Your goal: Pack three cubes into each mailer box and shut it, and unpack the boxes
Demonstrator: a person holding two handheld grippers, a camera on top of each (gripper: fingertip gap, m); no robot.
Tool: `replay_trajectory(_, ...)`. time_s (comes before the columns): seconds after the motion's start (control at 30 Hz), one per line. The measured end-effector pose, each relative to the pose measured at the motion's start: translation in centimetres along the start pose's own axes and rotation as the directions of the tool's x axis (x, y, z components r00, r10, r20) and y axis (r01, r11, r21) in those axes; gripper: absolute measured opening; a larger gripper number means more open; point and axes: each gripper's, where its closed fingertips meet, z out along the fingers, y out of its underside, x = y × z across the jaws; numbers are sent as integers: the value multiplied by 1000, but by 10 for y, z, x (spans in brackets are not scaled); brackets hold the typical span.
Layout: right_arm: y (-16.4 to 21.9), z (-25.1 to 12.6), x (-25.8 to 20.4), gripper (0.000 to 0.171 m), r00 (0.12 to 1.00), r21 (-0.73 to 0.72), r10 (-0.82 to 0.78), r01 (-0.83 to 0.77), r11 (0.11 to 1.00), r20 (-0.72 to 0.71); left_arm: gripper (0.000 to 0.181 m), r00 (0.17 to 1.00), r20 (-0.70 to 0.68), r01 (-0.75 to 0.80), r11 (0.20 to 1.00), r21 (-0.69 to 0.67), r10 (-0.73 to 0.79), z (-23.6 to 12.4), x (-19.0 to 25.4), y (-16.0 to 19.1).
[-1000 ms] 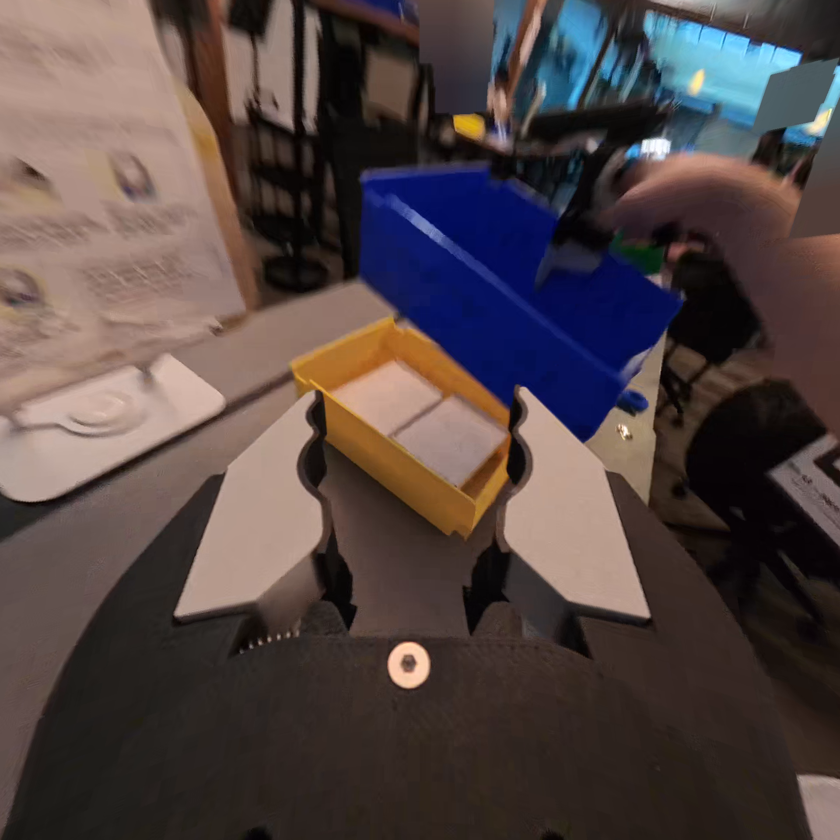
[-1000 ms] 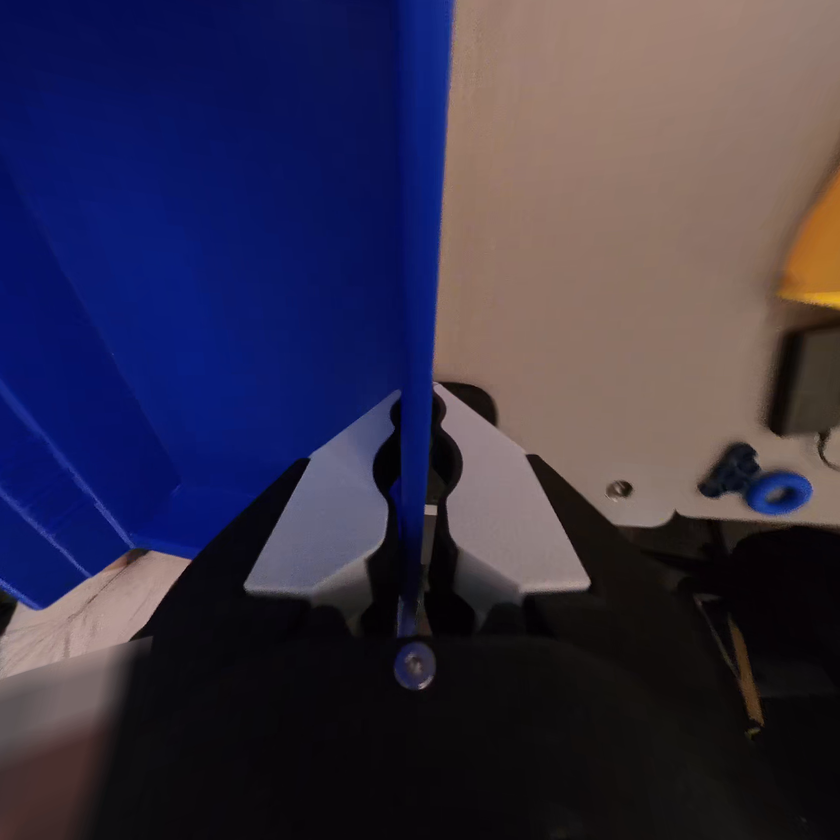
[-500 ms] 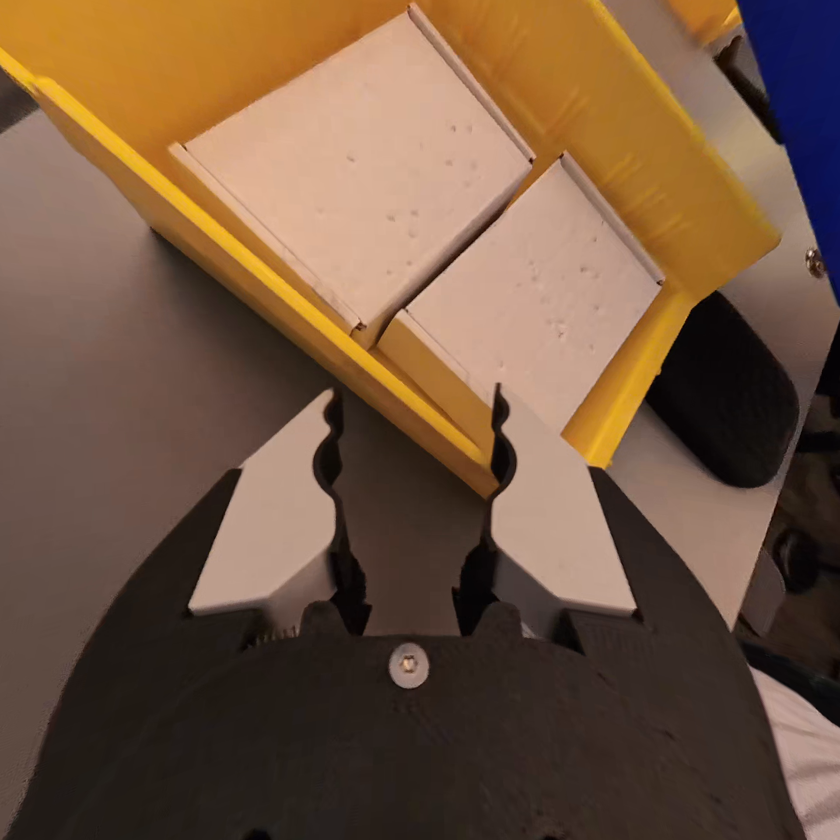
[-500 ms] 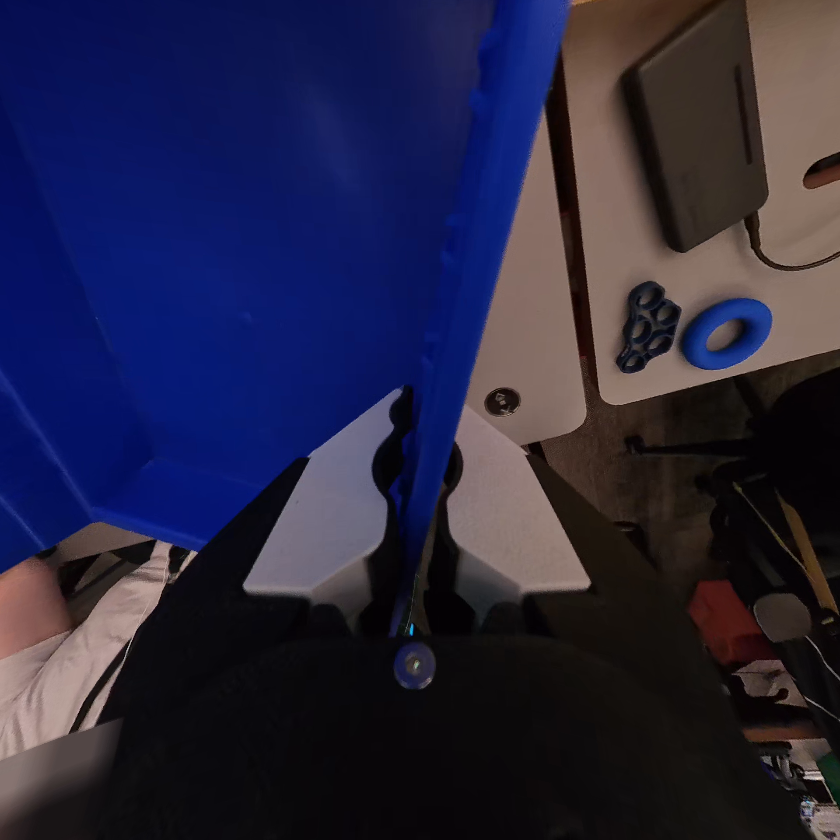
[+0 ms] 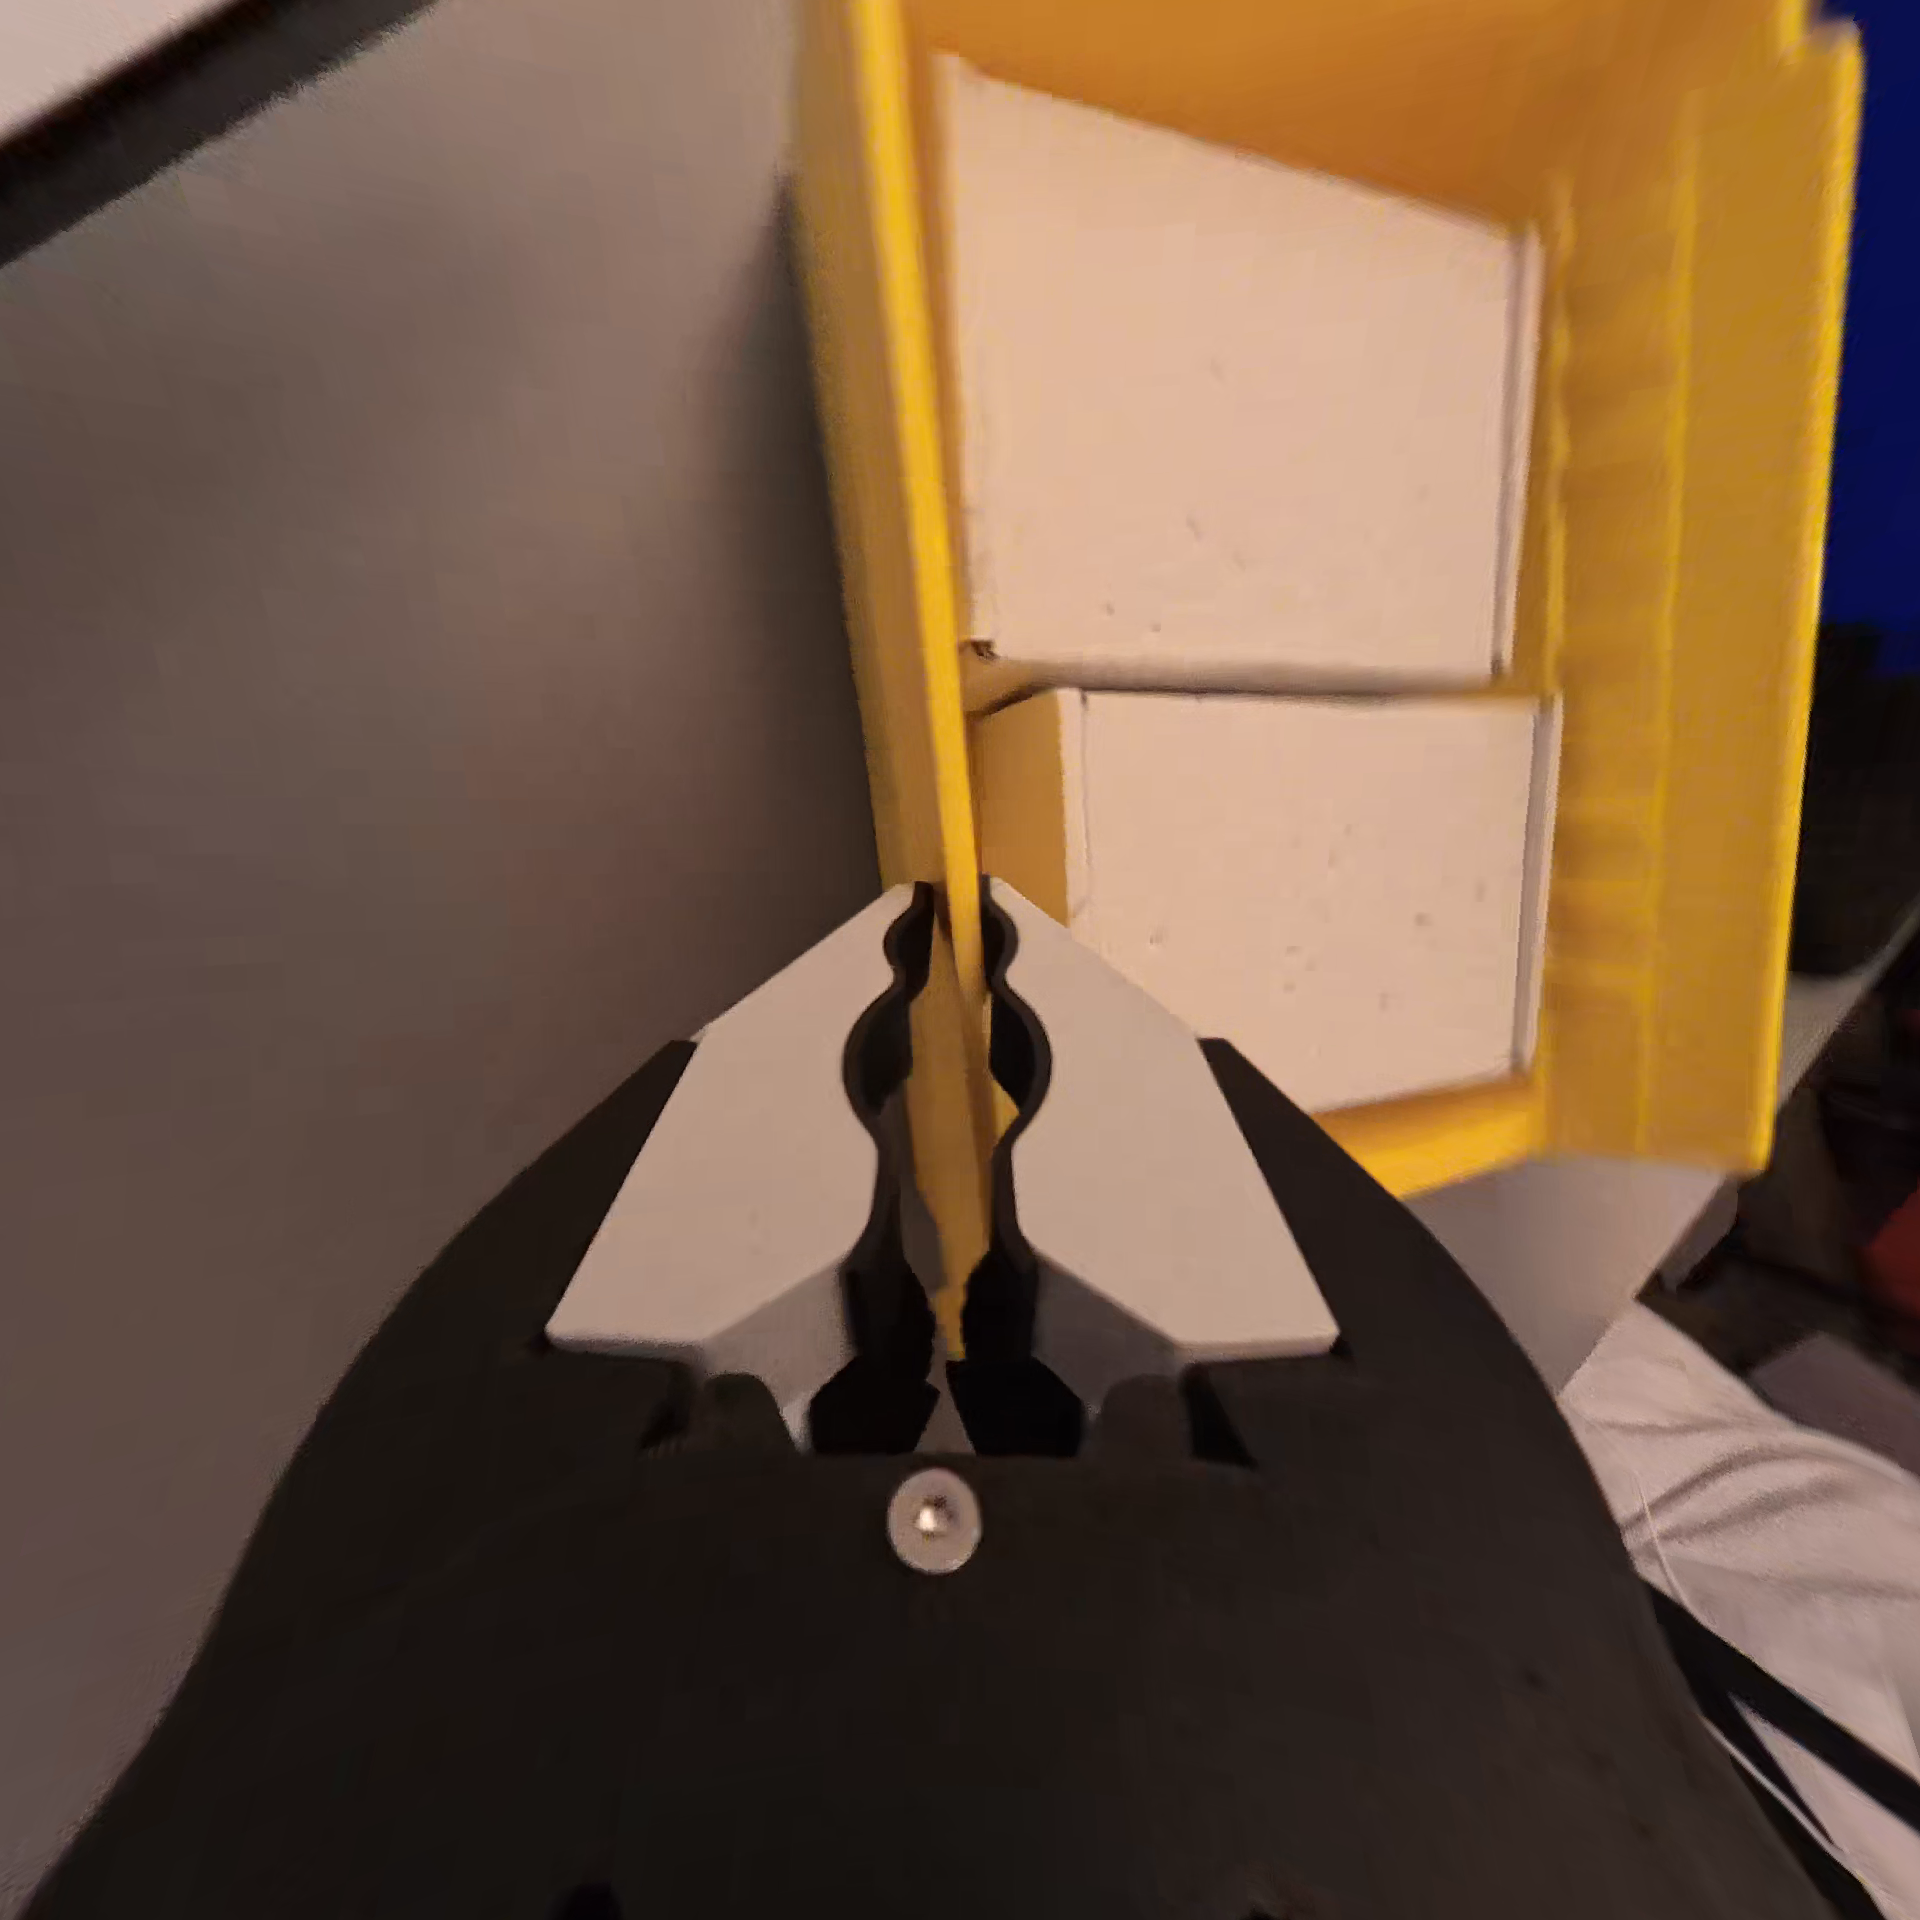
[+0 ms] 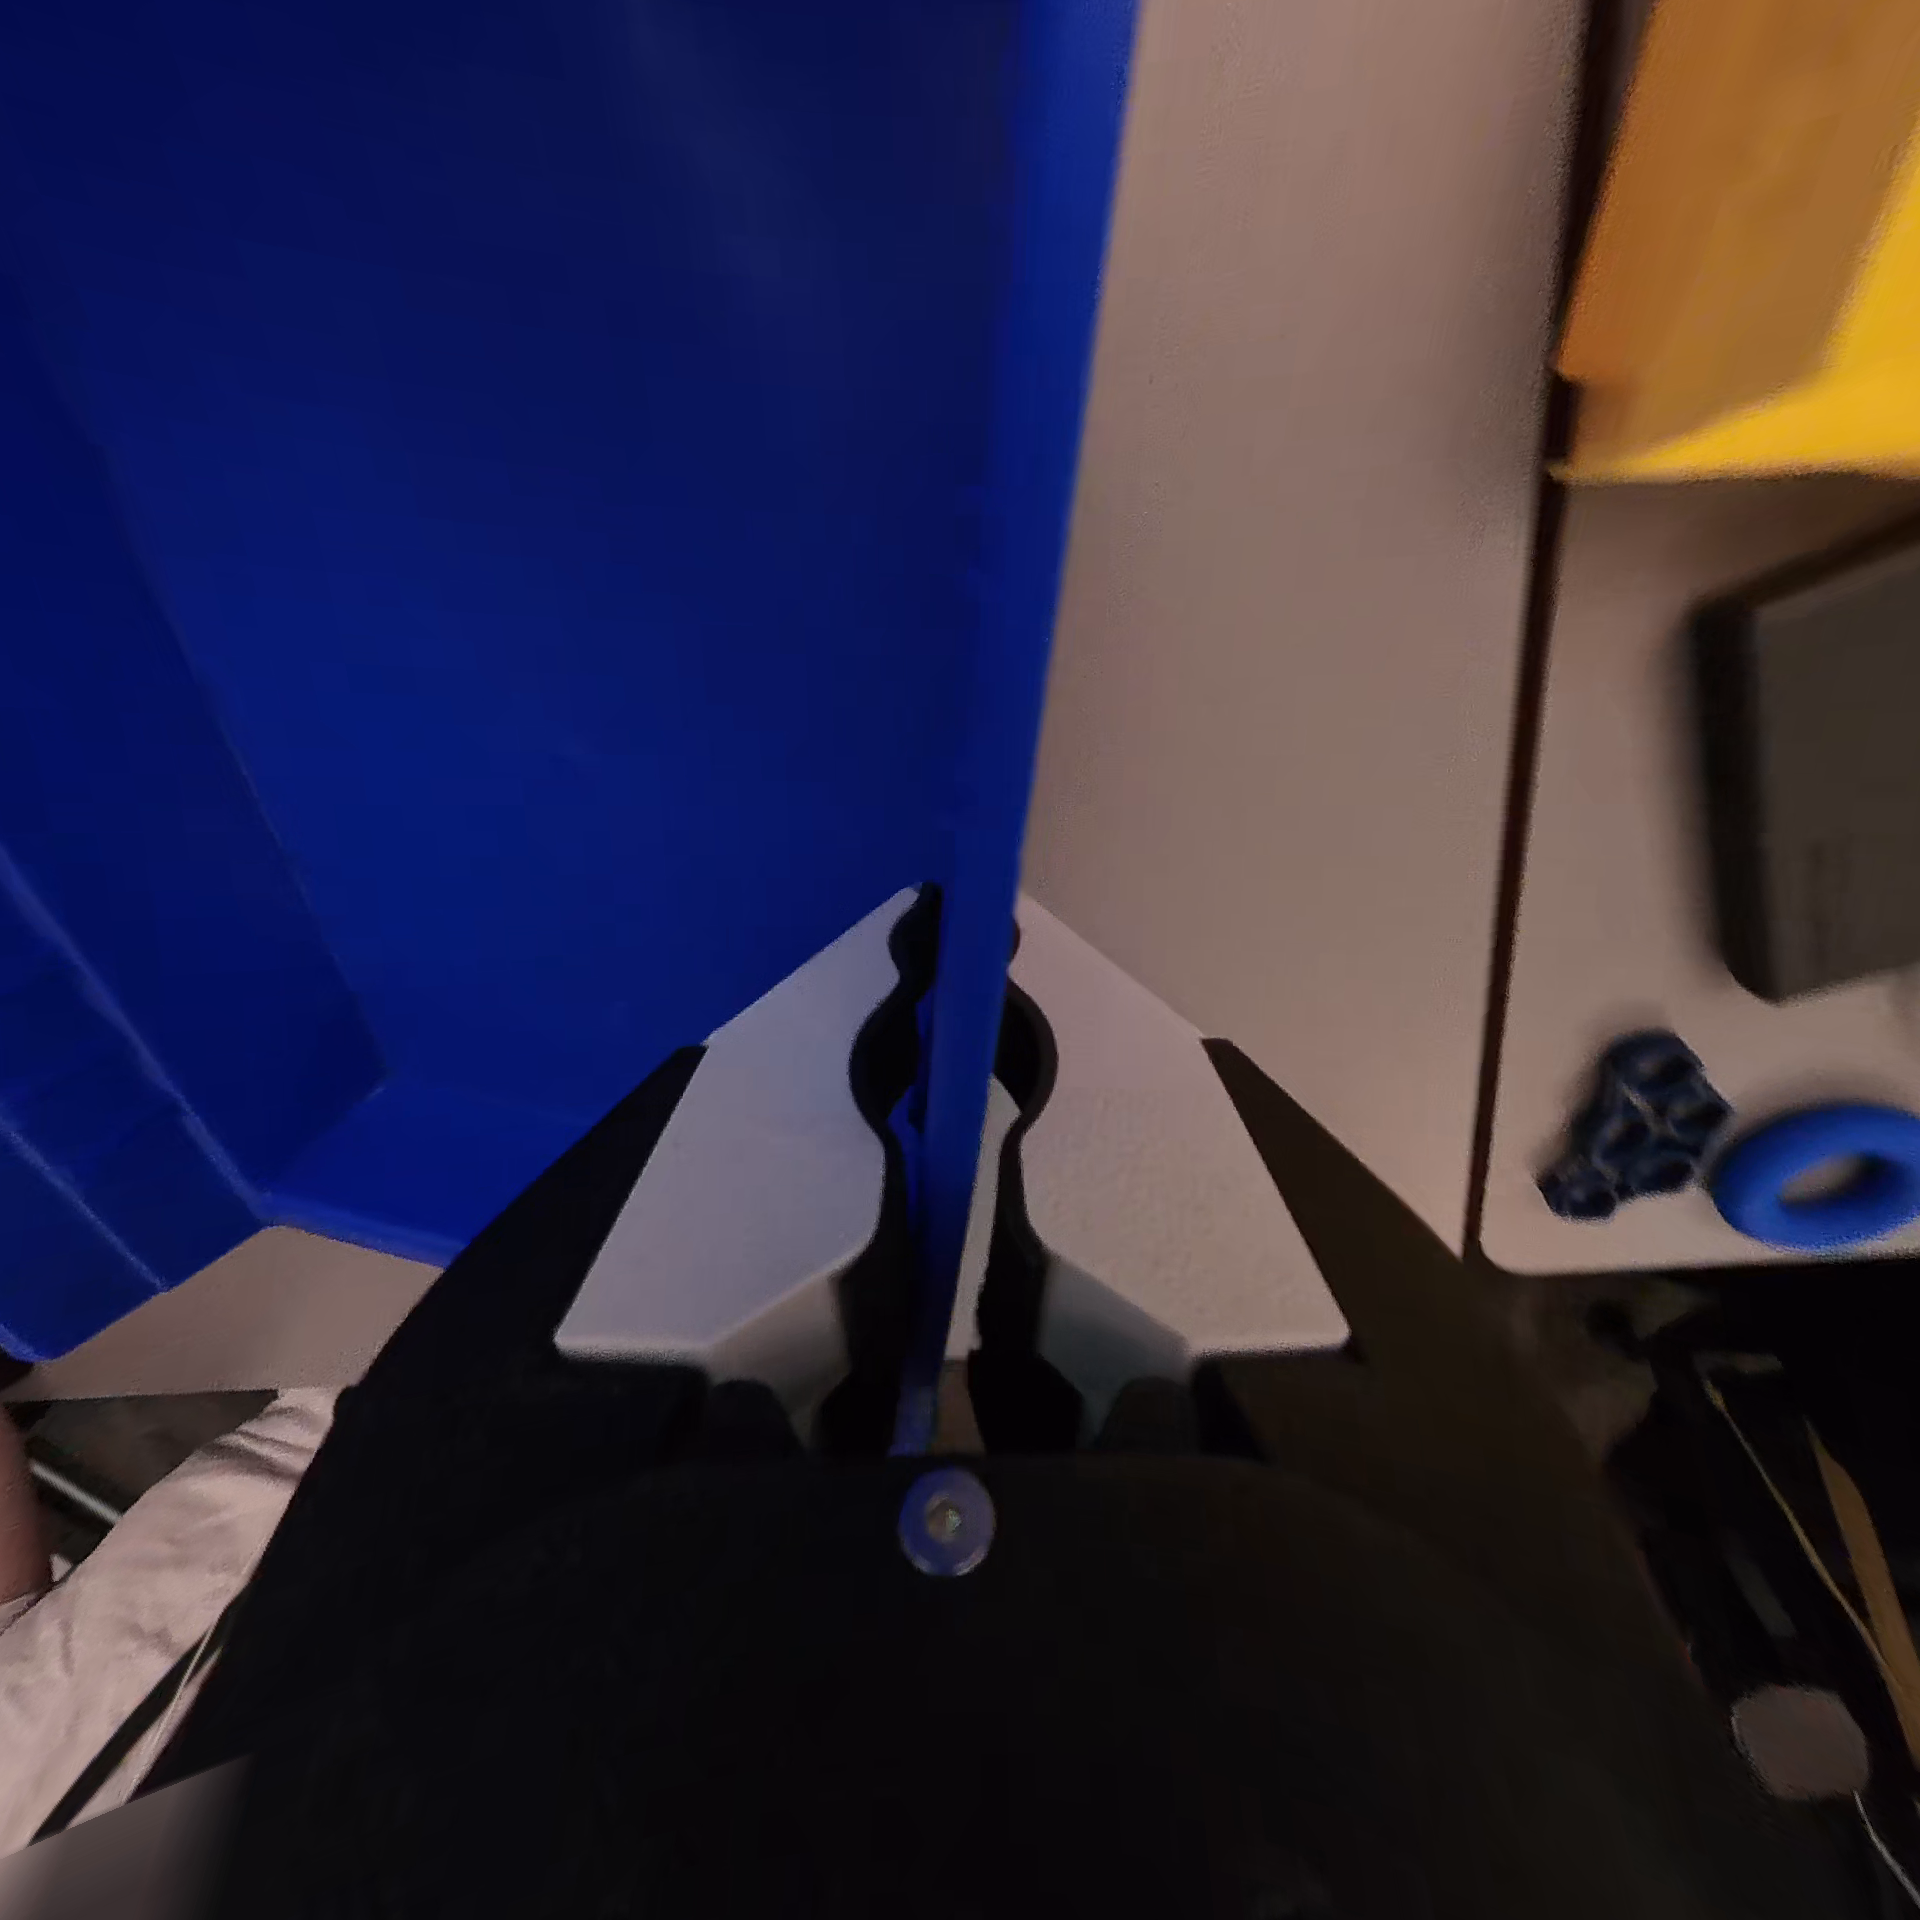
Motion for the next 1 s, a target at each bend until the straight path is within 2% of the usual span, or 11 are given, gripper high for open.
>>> replay_trajectory(0.13,-22,27,-27,6,998,-16,-54,55,998,41,6,982,99,156,985,73,-163,-39,-69,21)
replay_trajectory(0.23,-33,44,-42,7,995,-45,-87,89,995,51,7,961,96,251,963,101,-260,-65,-101,49)
replay_trajectory(0.5,-62,65,-81,9,982,-71,-147,156,985,117,7,819,169,500,827,258,-548,-127,-174,116)
replay_trajectory(0.6,-61,65,-88,13,979,-95,-146,160,983,140,7,772,169,553,778,298,-613,-143,-187,139)
replay_trajectory(0.7,-66,66,-94,18,970,-59,-159,172,983,185,8,745,138,591,741,318,-653,-152,-191,153)
replay_trajectory(0.83,-67,66,-96,20,961,-21,-191,200,980,200,10,729,94,615,710,343,-677,-154,-193,155)
replay_trajectory(1.0,-66,66,-100,26,951,39,-193,189,981,242,9,714,122,610,699,373,-689,-155,-199,152)
